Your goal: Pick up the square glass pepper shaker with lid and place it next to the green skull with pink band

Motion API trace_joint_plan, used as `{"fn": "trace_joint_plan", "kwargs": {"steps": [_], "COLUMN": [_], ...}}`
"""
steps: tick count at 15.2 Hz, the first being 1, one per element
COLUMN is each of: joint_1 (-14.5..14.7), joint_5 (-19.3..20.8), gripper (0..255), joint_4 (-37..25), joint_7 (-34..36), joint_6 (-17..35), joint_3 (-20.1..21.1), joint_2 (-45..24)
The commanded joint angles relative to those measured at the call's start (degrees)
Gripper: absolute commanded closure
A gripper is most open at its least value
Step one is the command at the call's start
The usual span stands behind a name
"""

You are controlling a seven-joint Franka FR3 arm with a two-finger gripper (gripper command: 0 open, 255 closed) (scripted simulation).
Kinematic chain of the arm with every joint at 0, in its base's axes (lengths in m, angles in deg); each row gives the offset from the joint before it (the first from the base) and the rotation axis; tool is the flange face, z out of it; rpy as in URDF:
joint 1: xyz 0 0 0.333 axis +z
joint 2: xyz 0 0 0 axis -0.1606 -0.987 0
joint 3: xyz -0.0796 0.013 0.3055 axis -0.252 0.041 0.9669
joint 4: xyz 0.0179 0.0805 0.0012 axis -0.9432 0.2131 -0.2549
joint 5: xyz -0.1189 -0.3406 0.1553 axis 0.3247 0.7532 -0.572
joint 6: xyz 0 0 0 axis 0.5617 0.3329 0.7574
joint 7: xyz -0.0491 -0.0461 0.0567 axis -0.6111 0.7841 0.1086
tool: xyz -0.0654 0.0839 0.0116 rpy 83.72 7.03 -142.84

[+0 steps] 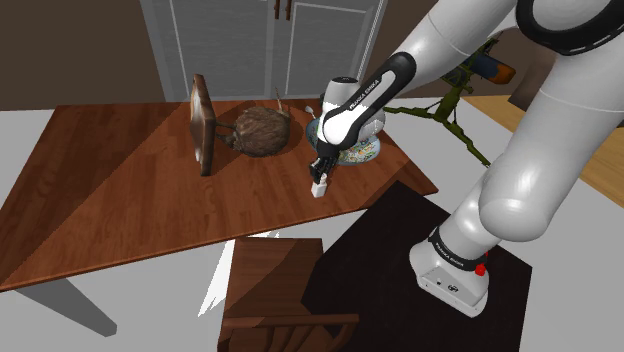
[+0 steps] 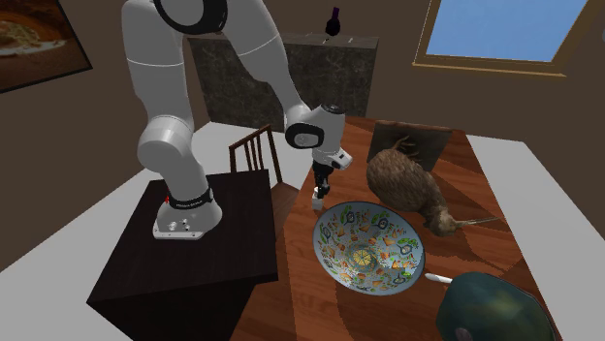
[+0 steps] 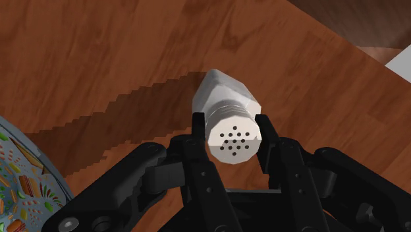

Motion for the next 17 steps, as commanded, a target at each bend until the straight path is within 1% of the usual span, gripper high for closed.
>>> {"fn": "trace_joint_plan", "kwargs": {"steps": [1,8,17], "joint_1": [0.0,0.0,0.1], "joint_5": [0.0,0.0,1.8], "gripper": [255,255,255], "joint_4": [0.0,0.0,0.1], "joint_7": [0.0,0.0,1.6], "joint_6": [0.0,0.0,-7.4], "joint_3": [0.0,0.0,-0.5], "joint_2": [0.0,0.0,7.5]}}
